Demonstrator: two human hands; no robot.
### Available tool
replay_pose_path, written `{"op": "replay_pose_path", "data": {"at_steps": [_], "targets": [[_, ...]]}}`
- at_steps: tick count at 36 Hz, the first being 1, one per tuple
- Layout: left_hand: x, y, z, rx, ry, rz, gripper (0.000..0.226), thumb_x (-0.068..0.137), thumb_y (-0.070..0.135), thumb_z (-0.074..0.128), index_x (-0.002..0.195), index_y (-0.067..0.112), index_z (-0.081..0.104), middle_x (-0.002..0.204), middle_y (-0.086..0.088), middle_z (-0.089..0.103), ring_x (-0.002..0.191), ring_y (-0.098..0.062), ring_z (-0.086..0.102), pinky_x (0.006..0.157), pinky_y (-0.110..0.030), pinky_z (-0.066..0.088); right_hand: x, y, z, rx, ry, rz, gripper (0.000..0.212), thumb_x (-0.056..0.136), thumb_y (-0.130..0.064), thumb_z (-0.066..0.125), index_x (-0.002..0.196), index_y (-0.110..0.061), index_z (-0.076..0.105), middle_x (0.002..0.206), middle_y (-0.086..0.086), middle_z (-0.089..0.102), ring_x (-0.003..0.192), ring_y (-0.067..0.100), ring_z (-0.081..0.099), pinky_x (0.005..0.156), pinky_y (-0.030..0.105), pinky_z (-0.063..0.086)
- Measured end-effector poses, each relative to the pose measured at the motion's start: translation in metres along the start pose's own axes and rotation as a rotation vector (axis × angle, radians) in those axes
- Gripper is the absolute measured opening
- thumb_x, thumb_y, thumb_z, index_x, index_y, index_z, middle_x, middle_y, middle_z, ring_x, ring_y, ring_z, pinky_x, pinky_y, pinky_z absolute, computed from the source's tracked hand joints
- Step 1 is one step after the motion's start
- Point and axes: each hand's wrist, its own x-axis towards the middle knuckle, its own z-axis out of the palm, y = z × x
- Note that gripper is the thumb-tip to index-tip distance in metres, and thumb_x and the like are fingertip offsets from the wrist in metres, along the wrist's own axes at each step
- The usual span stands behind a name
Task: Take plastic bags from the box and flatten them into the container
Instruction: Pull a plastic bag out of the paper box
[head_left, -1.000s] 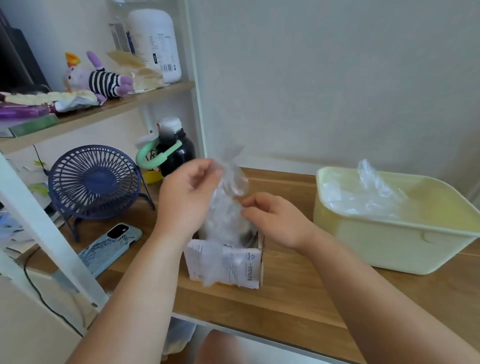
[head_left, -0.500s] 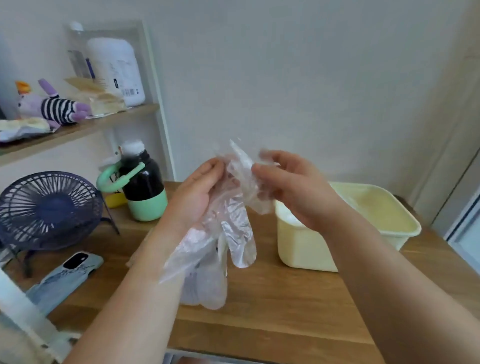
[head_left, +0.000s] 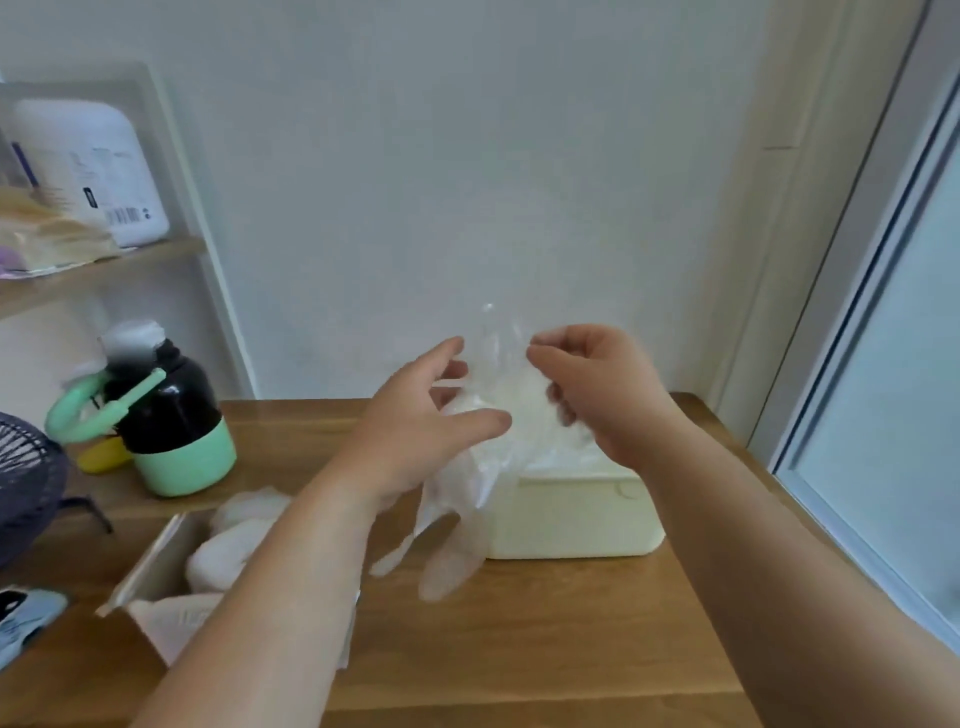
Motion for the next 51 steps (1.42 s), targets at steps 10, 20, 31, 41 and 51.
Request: {"op": "replay_pose_path", "data": {"at_steps": [10,20,31,41,51], "targets": [[0.051,-0.01,0.003,-0.313,0.176,-0.202,0.011,0.083,0.001,0.063,0.083,0.011,0.069,0.081,-0.006,0.068,0.07,-0.019,0.062,0.069,-0.031,0.048,0.021,0.021,-0.034,-0.03,0.095,0.162,0.018,0.09,-0.013,0.057,0.074,-0.007,0.059,0.059,0.001,0.044,0.033,0.006,0.034,0.034,0.014,0.022],[0.044,0.007,0.034,0.1,0.584,0.436,0.025,0.093,0.026,0.054,0.116,0.024,0.065,0.102,0.018,0.06,0.094,0.001,0.057,0.078,-0.008,0.044,0.052,0.071,-0.06,-0.276,0.249,0.302,0.019,0.082,-0.004,0.046,0.065,-0.01,0.04,0.059,0.01,0.034,0.047,0.019,0.027,0.045,0.025,0.019],[0.079,-0.021,0.08,1.007,-0.587,-0.06,0.08,0.087,0.057,0.06,0.153,0.031,0.022,0.16,0.005,0.018,0.146,-0.02,0.023,0.116,-0.041,0.026,0.059,0.095,-0.077,-0.887,0.129,0.229,0.01,0.093,-0.015,0.048,0.09,-0.007,0.053,0.073,0.004,0.051,0.066,0.023,0.048,0.049,0.026,0.033],[0.101,-0.045,0.098,1.068,-0.719,-0.149,0.071,0.095,0.04,0.056,0.154,0.029,0.018,0.158,0.001,0.026,0.135,-0.023,0.038,0.107,-0.033,0.037,0.059,0.082,-0.062,-1.3,-0.273,-0.12,0.051,0.089,-0.035,0.057,0.137,-0.026,0.044,0.137,-0.004,0.048,0.124,0.019,0.045,0.101,0.029,0.034],[0.098,-0.043,0.091,0.945,-0.765,-0.213,0.077,0.09,0.051,0.058,0.154,0.03,0.019,0.159,0.004,0.026,0.141,-0.022,0.034,0.108,-0.032,0.033,0.062,0.09,-0.06,-1.2,-0.749,0.448,0.066,0.088,-0.033,0.062,0.146,-0.02,0.032,0.145,0.002,0.042,0.129,0.024,0.042,0.09,0.03,0.033]]}}
